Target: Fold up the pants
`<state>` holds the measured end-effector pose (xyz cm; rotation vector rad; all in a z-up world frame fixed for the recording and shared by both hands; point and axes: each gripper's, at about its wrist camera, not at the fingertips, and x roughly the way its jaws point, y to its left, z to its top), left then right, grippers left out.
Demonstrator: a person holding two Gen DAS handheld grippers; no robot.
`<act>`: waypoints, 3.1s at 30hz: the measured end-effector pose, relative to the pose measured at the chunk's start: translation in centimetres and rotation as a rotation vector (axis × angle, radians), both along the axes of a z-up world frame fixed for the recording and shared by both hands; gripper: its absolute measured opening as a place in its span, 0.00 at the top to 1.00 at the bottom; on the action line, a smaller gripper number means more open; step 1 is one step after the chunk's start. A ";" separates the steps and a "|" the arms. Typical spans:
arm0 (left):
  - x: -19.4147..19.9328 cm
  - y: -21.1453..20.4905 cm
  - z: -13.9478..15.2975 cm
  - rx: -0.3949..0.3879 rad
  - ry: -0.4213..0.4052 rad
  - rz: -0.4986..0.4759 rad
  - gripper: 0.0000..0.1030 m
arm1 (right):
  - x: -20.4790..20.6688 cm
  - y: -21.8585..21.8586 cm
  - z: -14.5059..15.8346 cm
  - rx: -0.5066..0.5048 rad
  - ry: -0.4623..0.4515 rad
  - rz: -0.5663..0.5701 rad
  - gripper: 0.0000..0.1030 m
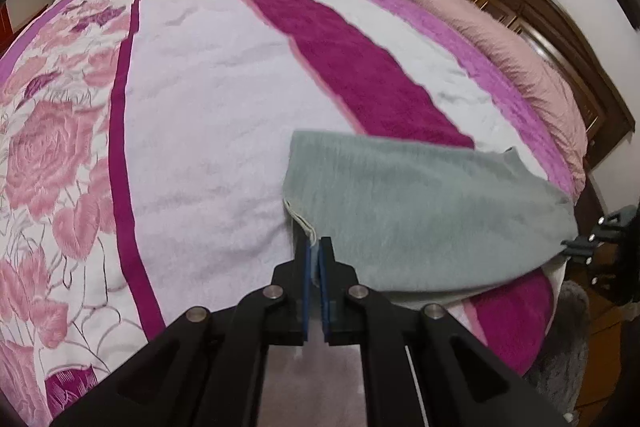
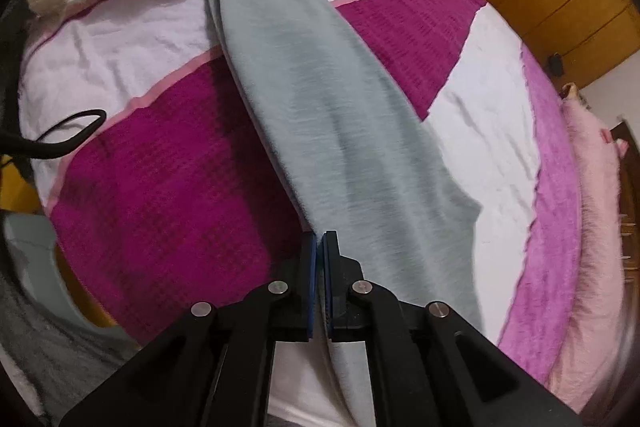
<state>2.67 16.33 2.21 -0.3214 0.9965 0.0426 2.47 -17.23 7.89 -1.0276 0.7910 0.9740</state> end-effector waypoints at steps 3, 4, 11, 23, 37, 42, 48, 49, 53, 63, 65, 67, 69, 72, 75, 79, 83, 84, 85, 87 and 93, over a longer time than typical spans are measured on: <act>0.1 -0.5 -1.6 0.022 0.051 -0.013 0.96 | -0.6 0.2 -0.5 -0.033 0.006 0.037 0.98; 0.1 -0.7 -1.9 0.030 0.063 -0.018 0.96 | -0.8 0.2 -1.0 -0.047 0.016 0.046 0.98; -0.4 -1.1 -1.8 0.078 0.089 -0.028 0.94 | -1.7 -0.7 -3.6 -0.060 0.061 0.028 0.93; 0.1 -8.5 2.5 0.274 0.002 -0.104 0.65 | 9.2 -28.8 -2.1 0.503 0.447 -0.832 0.67; 5.3 -16.3 -2.5 0.267 0.139 -0.062 0.65 | 13.3 -31.6 -9.1 0.503 0.575 -0.839 0.37; 5.8 -16.6 -2.9 0.291 0.183 -0.049 0.64 | 12.8 -32.3 -7.3 0.451 0.490 -0.772 0.83; 5.8 -17.2 -3.4 0.337 0.197 -0.030 0.64 | 12.9 -33.9 -5.6 0.393 0.412 -0.745 0.82; 5.8 -17.3 -3.4 0.349 0.193 -0.033 0.64 | 13.1 -33.6 -6.0 0.373 0.410 -0.743 0.82; 5.4 -17.6 -3.3 0.381 0.175 -0.051 0.64 | 13.1 -31.8 -7.8 0.301 0.401 -0.723 0.79; 5.4 -19.9 1.2 0.345 0.049 -0.089 0.64 | 12.5 -33.9 0.4 0.543 0.347 -0.757 0.71; 6.8 -21.5 1.7 0.362 0.011 -0.118 0.64 | 13.7 -31.7 2.0 0.608 0.393 -0.722 0.71; 8.5 -22.9 1.6 0.359 -0.005 -0.144 0.64 | 14.9 -29.1 2.5 0.626 0.431 -0.705 0.75; 10.3 -24.0 1.0 0.346 -0.013 -0.166 0.65 | 15.7 -25.1 2.4 0.609 0.429 -0.670 0.91; 12.4 -25.0 0.2 0.285 -0.016 -0.205 0.73 | 15.0 -20.0 1.9 0.638 0.456 -0.628 0.95; 13.0 -25.2 -0.8 0.251 -0.040 -0.219 0.74 | 14.4 -15.7 0.7 0.760 0.570 -0.651 0.95; 13.0 -23.9 -3.3 0.238 -0.006 -0.198 0.76 | 12.4 -8.7 -2.2 0.970 0.629 -0.759 0.99; 12.3 -23.1 -3.7 0.236 -0.021 -0.226 0.76 | 12.2 -3.8 -5.2 0.841 0.539 -0.711 1.00; 12.2 -23.0 -3.8 0.233 -0.020 -0.229 0.76 | 12.9 -3.1 -6.2 0.791 0.558 -0.717 1.00; 12.2 -22.9 -3.8 0.231 -0.016 -0.233 0.76 | 13.6 -2.7 -7.0 0.744 0.593 -0.734 1.00; 12.5 -22.9 -3.9 0.234 -0.006 -0.239 0.76 | 15.1 -2.3 -7.9 0.729 0.613 -0.749 1.00; 12.2 -21.7 -2.2 0.173 -0.009 -0.231 0.76 | 16.4 -2.6 -6.0 0.748 0.517 -0.745 1.00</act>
